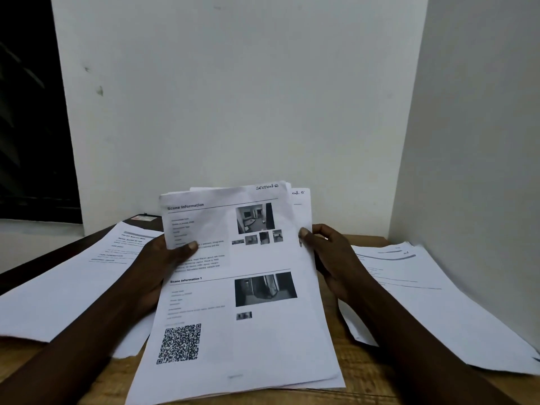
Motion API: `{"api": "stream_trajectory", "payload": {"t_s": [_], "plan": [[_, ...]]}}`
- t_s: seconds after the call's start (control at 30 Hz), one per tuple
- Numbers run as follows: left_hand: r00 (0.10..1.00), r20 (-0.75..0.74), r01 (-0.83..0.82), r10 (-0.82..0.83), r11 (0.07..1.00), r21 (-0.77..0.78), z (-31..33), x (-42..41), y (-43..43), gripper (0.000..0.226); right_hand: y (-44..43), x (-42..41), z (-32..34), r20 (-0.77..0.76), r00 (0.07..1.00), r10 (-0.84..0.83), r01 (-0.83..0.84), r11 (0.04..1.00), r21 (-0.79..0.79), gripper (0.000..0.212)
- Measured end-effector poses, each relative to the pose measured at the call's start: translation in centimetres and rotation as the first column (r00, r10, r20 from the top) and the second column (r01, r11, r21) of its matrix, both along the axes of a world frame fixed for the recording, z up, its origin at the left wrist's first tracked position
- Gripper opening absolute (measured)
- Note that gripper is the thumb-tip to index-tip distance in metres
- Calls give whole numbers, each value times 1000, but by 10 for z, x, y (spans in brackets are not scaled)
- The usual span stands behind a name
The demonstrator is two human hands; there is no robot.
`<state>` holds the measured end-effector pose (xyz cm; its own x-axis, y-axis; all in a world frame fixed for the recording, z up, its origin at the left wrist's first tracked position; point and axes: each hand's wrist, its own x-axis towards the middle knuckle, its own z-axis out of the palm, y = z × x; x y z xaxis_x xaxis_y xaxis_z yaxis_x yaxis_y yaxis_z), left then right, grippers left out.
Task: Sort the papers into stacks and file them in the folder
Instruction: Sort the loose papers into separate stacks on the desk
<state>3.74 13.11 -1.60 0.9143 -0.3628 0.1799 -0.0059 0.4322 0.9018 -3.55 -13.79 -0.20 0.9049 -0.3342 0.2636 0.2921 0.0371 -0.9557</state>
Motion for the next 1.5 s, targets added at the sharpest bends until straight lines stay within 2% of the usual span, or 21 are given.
{"api": "stream_trajectory", "payload": {"t_s": [0.07, 0.17, 0.27, 0.37, 0.47, 0.53, 0.63, 0.77, 0.87, 0.97, 1.2, 1.33, 1.43, 1.5], "plan": [[1000, -3, 2, -2, 1000, 4, -1, 0, 0, 44, -1, 1, -1, 11, 998, -54, 55, 997, -48, 8], [1000, -9, 8, -8, 1000, 8, -2, 2, 0, 50, -3, 2, -2, 78, 986, -150, 155, 986, -59, 29], [1000, -16, 14, -14, 1000, -1, -4, 4, 1, 51, -5, 1, -3, 138, 975, -174, 184, 981, -60, 41], [1000, -11, 15, -15, 1000, 4, -5, 5, 0, 52, -5, 2, -4, 193, 954, -229, 261, 951, -163, 39], [1000, -5, 7, -7, 1000, 2, -5, 6, 1, 50, 4, -2, 0, 140, 982, -129, 158, 962, -223, 11], [1000, -4, 7, -7, 1000, -9, -5, 7, 2, 49, 6, -2, 1, 37, 999, -33, 41, 973, -228, 24], [1000, -4, 14, -14, 1000, -9, -4, 7, 1, 48, 4, 1, -1, 1, 1000, -31, 31, 978, -208, 32], [1000, 4, 31, -31, 1000, 8, -4, 3, 1, 53, 3, 0, -3, -26, 999, 40, -44, 981, -188, 11], [999, 11, 47, -47, 999, 14, -4, 2, 2, 78, 1, -2, -4, 2, 1000, 29, -28, 984, -174, 10], [999, -6, 47, -47, 999, -1, -5, 7, 4, 54, -1, -2, -2, 38, 999, 34, -31, 997, -67, 19], [1000, -23, 11, -12, 1000, -16, -5, 9, 3, 50, 0, 0, -2, 68, 997, 29, -29, 1000, 5, 32], [1000, -27, -2, 1, 1000, -20, -6, 9, 2, 50, -3, 6, -5, 147, 985, -87, 99, 992, -77, 22], [1000, -31, 1, -2, 1000, -24, -5, 8, 1, 49, -2, 2, -2, 273, 934, -230, 301, 917, -260, 38], [999, -32, -2, 1, 1000, -29, -5, 8, 3, 50, 0, 2, -2, 328, 912, -245, 346, 890, -298, 27]]}}
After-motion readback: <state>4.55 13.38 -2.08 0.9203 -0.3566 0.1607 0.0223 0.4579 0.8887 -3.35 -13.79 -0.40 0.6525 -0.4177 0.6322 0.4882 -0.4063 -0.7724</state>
